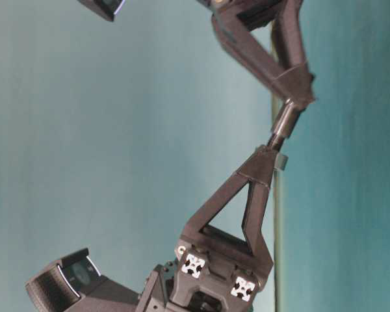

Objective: Insert the washer onto the shaft with both hands.
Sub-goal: 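Align the washer hole with the shaft's upper threaded end, then push the washer with the left gripper down the shaft to the collar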

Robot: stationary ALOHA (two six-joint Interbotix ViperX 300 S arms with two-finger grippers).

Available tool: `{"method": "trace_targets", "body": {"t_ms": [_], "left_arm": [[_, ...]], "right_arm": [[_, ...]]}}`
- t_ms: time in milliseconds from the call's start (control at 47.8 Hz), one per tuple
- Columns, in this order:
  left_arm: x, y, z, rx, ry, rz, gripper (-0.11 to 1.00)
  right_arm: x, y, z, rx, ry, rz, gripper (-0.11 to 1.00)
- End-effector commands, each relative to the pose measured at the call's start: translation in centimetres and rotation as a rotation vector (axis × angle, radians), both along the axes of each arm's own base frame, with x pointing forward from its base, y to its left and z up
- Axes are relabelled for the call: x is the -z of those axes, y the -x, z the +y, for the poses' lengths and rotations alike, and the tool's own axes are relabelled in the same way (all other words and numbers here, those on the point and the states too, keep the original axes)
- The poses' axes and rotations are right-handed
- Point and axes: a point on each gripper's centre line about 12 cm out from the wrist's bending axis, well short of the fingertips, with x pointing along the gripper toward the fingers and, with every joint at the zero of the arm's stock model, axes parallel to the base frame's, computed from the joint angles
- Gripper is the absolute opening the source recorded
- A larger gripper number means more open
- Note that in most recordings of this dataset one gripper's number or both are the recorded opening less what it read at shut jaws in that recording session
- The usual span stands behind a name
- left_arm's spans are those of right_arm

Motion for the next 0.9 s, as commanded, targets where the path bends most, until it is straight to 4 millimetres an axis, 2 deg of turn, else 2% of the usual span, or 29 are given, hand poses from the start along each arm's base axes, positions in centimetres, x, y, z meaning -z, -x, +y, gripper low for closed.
{"method": "trace_targets", "body": {"t_ms": [0, 335, 607, 880], "left_arm": [[-0.8, -0.7, 0.1, -0.002, 0.000, -0.023, 0.37], [-0.8, -2.0, -0.1, 0.006, -0.012, 0.009, 0.37], [-0.1, -1.8, -1.0, 0.028, -0.016, 0.073, 0.37], [-0.5, -2.0, -1.0, 0.028, -0.015, 0.061, 0.37]], "right_arm": [[-1.0, -0.6, 0.2, 0.000, -0.011, -0.041, 0.00], [-1.0, -0.8, 0.1, 0.002, -0.009, -0.038, 0.00], [-0.9, -0.8, -0.3, 0.012, -0.006, -0.038, 0.00], [-0.9, -0.8, -0.7, 0.022, -0.004, -0.037, 0.00]]}}
